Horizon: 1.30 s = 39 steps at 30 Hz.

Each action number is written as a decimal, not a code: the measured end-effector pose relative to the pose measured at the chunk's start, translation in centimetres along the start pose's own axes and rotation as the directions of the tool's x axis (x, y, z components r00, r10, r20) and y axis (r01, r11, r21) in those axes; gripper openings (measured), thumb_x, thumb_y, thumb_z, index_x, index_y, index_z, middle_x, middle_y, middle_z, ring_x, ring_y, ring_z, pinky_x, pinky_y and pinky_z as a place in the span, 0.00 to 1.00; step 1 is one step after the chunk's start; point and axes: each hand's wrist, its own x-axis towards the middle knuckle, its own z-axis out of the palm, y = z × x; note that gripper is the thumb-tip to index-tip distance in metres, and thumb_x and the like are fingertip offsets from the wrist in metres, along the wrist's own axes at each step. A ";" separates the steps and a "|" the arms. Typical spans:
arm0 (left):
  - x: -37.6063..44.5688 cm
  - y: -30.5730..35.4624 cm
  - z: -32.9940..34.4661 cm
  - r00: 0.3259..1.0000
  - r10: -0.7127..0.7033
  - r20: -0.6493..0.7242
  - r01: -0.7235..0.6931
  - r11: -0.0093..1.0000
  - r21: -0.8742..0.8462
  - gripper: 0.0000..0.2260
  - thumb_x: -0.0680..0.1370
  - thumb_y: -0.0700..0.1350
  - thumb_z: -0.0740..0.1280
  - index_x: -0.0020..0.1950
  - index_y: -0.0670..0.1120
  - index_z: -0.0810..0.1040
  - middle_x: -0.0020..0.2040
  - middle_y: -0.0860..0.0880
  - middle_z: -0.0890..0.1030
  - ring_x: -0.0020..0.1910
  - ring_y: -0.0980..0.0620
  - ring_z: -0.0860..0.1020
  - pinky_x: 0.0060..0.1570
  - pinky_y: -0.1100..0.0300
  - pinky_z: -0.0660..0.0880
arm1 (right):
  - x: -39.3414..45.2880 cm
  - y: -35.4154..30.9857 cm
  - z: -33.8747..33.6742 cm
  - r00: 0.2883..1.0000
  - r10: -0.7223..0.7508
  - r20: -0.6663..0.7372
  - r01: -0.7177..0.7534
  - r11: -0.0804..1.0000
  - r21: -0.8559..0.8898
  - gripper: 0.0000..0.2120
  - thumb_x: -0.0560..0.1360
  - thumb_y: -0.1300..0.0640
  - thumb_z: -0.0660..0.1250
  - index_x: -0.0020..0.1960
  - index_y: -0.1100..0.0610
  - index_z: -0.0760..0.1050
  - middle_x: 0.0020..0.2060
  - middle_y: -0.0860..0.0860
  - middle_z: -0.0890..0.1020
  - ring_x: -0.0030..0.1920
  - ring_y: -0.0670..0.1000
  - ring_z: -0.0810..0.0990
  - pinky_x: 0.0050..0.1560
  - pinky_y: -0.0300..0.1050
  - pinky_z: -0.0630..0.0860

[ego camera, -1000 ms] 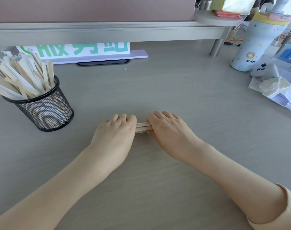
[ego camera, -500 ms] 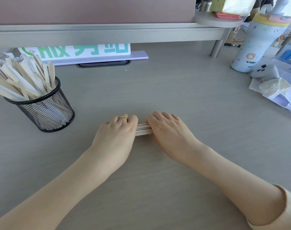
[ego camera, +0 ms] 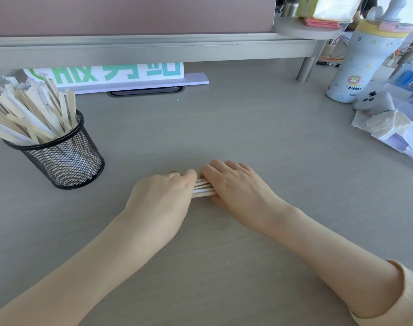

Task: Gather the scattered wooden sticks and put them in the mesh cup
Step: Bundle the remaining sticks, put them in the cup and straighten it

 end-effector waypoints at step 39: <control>-4.6 -15.5 5.1 0.661 -0.726 -0.192 0.042 0.291 -0.956 0.37 0.74 0.41 0.67 0.76 0.48 0.47 0.69 0.57 0.66 0.65 0.63 0.69 0.64 0.66 0.64 | 0.2 3.0 -2.0 0.623 0.746 -0.237 -0.060 0.347 0.936 0.12 0.70 0.51 0.65 0.30 0.53 0.71 0.28 0.46 0.74 0.30 0.40 0.74 0.38 0.33 0.71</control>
